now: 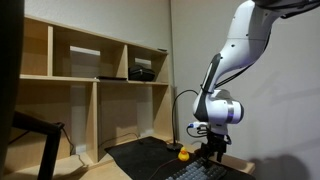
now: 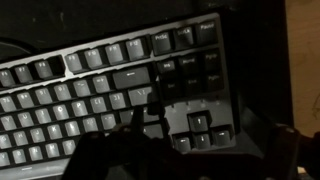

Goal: Press on the keyboard

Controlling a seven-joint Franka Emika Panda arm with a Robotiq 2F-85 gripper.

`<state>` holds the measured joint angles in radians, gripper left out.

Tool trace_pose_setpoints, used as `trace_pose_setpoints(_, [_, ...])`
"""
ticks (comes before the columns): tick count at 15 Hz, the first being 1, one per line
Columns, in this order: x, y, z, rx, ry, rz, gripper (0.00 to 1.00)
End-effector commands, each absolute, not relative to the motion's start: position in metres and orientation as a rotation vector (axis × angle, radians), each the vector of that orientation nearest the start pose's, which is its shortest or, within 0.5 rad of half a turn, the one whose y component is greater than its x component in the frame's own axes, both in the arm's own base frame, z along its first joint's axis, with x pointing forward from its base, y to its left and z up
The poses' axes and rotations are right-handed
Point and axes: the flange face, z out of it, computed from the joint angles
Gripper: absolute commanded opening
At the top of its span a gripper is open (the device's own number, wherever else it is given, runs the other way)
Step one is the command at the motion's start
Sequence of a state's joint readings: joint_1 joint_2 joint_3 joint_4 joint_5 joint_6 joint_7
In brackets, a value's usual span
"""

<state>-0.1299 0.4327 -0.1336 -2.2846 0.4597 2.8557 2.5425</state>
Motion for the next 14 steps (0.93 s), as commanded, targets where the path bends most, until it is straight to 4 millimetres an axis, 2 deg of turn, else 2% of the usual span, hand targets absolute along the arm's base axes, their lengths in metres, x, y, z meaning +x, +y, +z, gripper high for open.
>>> trace_pose_setpoints(1, [0.517, -0.166, 0.18, 0.109, 2.918, 0.021, 1.0])
trace_pose_setpoints(8, [0.516, -0.166, 0.181, 0.122, 2.932, 0.025, 1.0])
trace_pose_setpoints(11, [0.511, -0.162, 0.175, -0.03, 3.073, 0.149, 1.0])
trace_pose_setpoints(12, [0.512, -0.16, 0.174, 0.041, 3.024, 0.104, 1.0])
trace_pose_setpoints(14, [0.511, -0.159, 0.172, 0.011, 3.06, 0.133, 1.0])
